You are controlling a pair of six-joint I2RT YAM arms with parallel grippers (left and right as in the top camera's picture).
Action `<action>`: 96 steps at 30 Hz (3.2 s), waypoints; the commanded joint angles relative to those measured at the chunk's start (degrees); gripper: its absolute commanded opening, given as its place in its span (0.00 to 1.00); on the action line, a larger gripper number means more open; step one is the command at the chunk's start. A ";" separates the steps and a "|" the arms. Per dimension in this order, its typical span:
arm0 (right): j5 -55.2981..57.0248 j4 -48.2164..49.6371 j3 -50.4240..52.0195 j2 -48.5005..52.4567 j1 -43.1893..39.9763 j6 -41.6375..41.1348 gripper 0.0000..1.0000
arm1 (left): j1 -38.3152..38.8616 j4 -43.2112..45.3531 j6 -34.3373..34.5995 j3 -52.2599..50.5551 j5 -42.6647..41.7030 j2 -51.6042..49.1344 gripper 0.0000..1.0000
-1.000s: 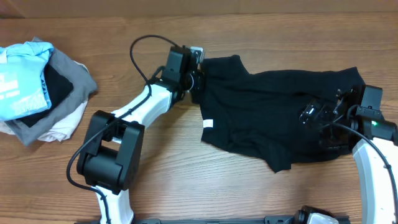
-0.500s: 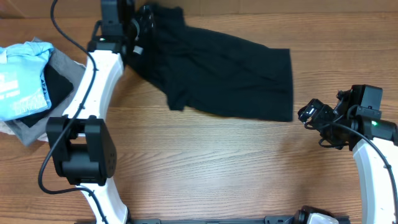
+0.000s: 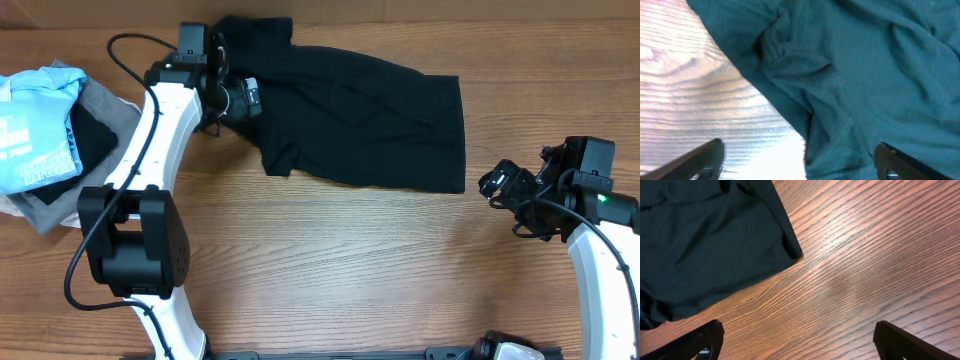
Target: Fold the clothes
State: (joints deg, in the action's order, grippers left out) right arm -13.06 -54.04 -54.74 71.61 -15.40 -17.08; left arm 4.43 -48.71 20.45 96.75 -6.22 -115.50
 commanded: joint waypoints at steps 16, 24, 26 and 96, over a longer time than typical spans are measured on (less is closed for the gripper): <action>0.63 -0.63 -0.98 -0.87 -0.33 1.07 1.00 | 6.64 16.65 14.78 -10.51 0.85 -3.02 0.72; 0.63 -1.18 -0.98 -0.87 -0.33 1.18 1.00 | 6.75 19.52 18.95 -10.51 0.83 -7.48 0.68; 0.63 -1.29 -0.98 -0.87 -0.33 2.16 1.00 | 6.73 21.62 18.95 -10.47 0.81 -7.43 0.64; -0.61 19.98 -0.98 29.59 9.73 -5.92 0.64 | -0.98 -34.21 3.76 -6.38 6.82 -3.08 0.05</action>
State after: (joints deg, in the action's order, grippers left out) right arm -14.11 -35.55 -54.87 99.72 -5.91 -22.59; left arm 3.64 -82.78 25.21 90.96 -0.56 -120.33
